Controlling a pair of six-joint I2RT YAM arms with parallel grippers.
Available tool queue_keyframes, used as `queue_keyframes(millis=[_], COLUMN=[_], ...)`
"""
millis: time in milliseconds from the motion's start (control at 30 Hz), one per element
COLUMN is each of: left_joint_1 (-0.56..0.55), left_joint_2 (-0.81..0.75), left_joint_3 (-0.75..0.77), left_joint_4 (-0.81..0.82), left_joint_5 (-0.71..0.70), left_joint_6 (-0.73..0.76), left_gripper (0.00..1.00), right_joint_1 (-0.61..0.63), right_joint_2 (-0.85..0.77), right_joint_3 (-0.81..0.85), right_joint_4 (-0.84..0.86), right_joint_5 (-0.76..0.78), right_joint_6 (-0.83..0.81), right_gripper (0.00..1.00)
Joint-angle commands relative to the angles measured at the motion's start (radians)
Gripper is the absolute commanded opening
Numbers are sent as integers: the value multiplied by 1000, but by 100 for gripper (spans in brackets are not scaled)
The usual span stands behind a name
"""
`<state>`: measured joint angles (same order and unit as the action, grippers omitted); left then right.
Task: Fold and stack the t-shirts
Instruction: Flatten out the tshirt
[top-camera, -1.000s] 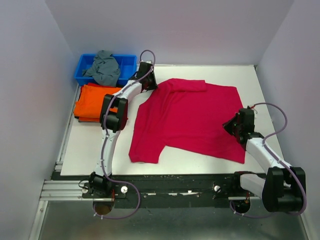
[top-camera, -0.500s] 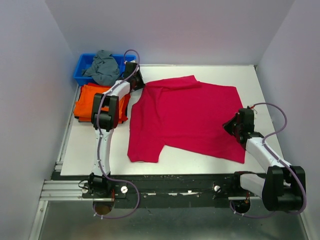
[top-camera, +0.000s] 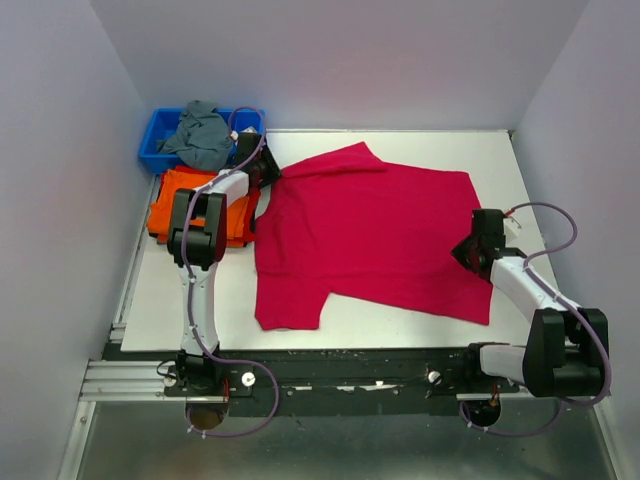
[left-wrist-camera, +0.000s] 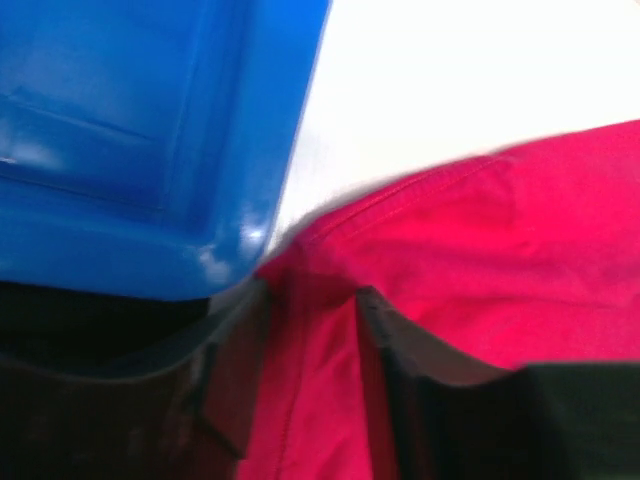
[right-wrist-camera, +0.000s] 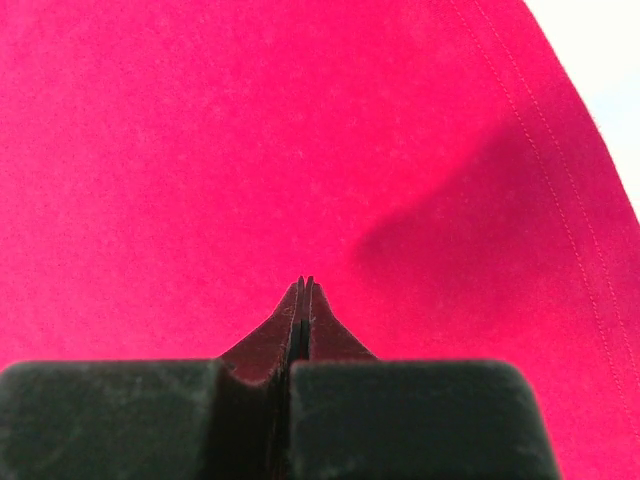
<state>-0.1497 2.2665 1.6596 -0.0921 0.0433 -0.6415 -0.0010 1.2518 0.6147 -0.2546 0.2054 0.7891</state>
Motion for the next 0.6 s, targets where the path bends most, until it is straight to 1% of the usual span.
queue_keyframes(millis=[0,100,200,300,367,433,467,500,533,567], left_joint_1=[-20,-51,-102,-134,-155,-186,-201,-217,-235,-246], left_joint_2=[-62,-79,-125,-185,-248,-326,-370,-415,-453,-497], left_joint_3=[-15,-9,-30,-73,-124,-174,-199,-222,-253,-279], left_joint_4=[43,25,-8,-11,-15,-67,-101,-133,-167,-194], left_joint_5=[101,129,54,44,3,-96,-162,-222,-270,-317], left_joint_6=[8,20,34,28,34,46,43,36,23,4], left_gripper=[63,68,72,74,78,83,88,90,95,99], right_joint_1=[1,1,1,1,1,1,1,1,1,1], right_joint_2=[-23,-44,-80,-133,-179,-230,-253,-277,-311,-346], right_joint_3=[26,22,13,2,-9,-29,-41,-49,-53,-64], right_joint_4=[-54,-54,-80,-121,-153,-193,-216,-256,-300,-326], right_joint_5=[52,22,12,0,-4,-18,-18,-6,11,18], right_joint_6=[3,-14,-14,-17,-19,-16,-10,10,28,33], right_gripper=[2,1,2,4,6,9,15,27,37,44])
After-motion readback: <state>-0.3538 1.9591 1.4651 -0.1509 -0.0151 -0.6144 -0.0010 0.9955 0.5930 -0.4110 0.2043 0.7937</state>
